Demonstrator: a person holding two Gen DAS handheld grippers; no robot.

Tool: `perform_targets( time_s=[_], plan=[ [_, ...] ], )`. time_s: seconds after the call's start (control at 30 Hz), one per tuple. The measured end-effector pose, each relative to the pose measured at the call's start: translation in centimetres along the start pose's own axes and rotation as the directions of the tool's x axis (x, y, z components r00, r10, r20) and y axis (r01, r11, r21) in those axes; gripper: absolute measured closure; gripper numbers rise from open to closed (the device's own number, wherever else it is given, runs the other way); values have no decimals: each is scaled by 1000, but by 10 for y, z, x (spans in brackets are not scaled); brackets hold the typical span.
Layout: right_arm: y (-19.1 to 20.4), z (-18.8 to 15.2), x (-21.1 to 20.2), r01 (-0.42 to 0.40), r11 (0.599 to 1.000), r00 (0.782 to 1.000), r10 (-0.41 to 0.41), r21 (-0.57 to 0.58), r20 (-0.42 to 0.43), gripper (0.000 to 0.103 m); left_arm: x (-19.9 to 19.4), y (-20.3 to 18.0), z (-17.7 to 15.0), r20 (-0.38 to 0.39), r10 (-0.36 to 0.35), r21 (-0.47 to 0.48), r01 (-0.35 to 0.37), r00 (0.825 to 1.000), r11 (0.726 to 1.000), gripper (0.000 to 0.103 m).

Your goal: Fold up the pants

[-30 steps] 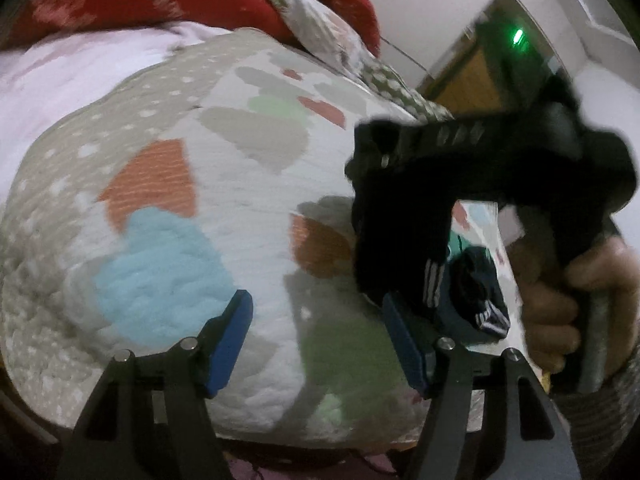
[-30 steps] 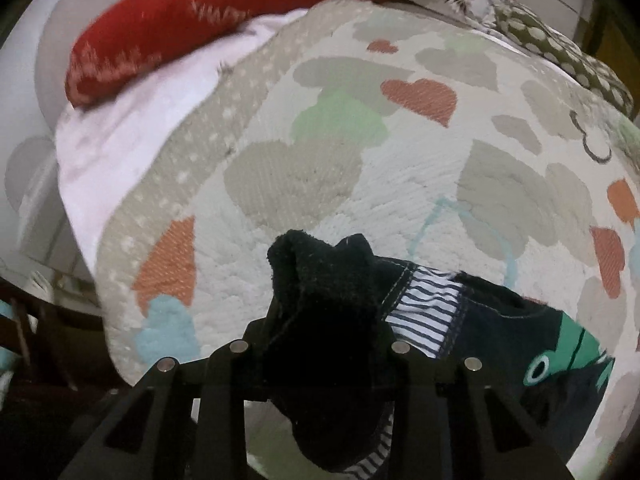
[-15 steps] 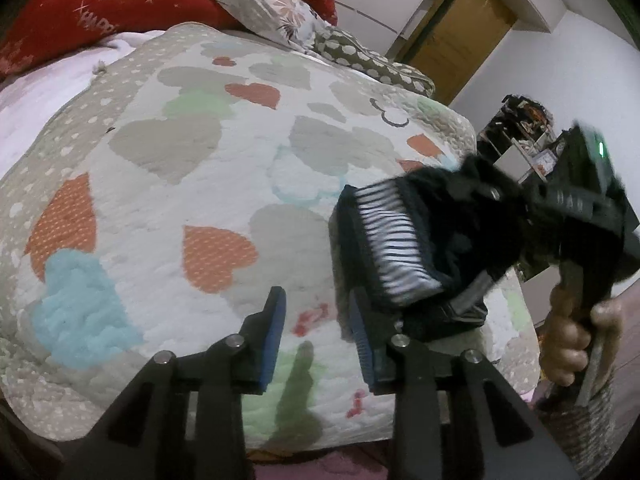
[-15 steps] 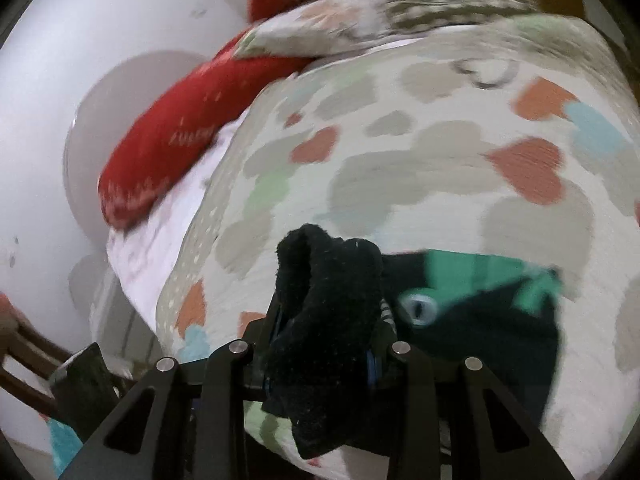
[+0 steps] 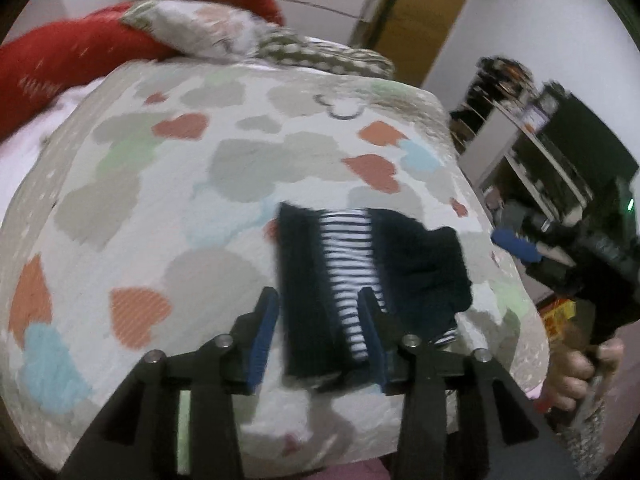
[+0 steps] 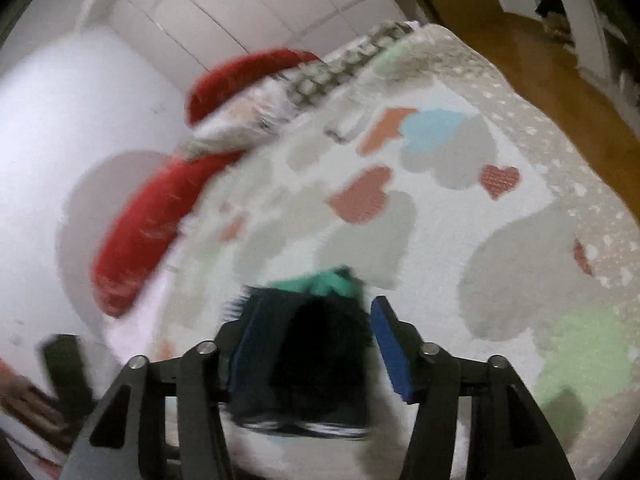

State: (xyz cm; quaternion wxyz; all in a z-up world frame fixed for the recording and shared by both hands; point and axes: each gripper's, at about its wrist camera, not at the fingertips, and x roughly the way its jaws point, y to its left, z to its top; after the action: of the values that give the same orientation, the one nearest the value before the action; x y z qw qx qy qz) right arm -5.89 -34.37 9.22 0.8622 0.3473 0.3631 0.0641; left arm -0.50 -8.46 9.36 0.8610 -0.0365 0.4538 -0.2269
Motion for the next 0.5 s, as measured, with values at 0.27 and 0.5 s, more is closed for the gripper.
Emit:
perform_targets(
  time_s=[0.27, 0.5],
  plan=[
    [18, -14, 49, -289, 951, 946, 301, 112, -118, 50, 61, -15, -24, -138, 64, 46, -58, 988, 997, 57],
    [-6, -37, 73, -3, 998, 991, 12, 66, -136, 51, 49, 4, -15, -153, -26, -33, 21, 988, 999, 47]
  ],
)
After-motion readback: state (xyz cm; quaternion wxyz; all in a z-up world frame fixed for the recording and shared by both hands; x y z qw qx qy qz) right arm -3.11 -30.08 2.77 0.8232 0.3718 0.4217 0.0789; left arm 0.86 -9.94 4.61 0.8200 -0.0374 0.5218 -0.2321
